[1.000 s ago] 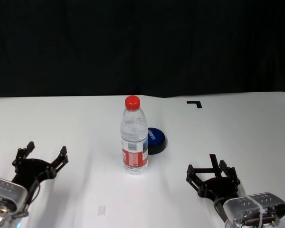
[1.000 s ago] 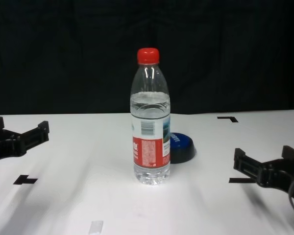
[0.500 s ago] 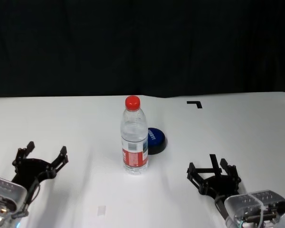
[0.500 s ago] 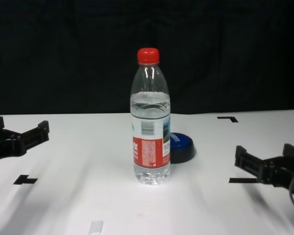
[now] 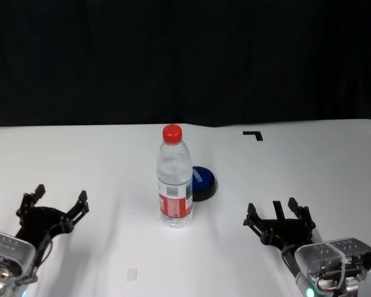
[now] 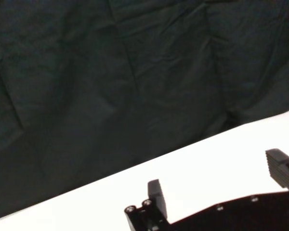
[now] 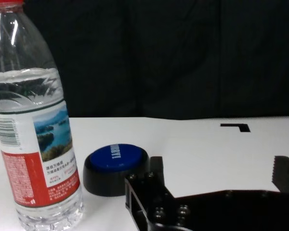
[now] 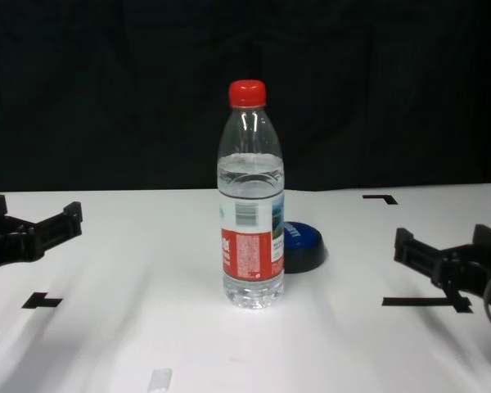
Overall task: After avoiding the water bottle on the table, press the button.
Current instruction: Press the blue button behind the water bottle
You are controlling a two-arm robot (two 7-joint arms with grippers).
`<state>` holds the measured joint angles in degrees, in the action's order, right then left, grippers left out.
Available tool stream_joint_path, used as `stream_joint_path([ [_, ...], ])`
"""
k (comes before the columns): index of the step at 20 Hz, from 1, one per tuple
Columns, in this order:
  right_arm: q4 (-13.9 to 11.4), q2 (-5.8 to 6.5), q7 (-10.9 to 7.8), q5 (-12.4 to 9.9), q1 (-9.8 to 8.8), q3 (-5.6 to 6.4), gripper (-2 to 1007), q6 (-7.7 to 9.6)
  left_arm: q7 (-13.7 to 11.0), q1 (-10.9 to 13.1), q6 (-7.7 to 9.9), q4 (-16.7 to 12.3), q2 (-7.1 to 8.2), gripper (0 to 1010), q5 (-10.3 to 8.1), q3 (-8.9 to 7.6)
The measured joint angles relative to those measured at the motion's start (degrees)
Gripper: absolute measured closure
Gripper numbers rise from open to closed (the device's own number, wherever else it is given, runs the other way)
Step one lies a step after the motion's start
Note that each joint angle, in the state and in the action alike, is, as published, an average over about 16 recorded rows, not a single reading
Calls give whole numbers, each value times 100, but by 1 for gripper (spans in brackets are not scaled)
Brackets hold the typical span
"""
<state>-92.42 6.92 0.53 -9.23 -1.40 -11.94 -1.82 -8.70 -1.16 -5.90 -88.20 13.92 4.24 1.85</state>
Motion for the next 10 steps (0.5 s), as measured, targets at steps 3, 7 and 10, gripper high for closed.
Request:
stream_joint_path([
  [3,31,-29,-65,31,53,54,3,9,0,0,0,0,0,1,0,0],
  [7,80,-75,-146,73,127,123,3,22,0,0,0,0,0,1,0,0],
  [10,121,-111,-201,109,186,172,3,26,0,0,0,0,0,1,0,0],
])
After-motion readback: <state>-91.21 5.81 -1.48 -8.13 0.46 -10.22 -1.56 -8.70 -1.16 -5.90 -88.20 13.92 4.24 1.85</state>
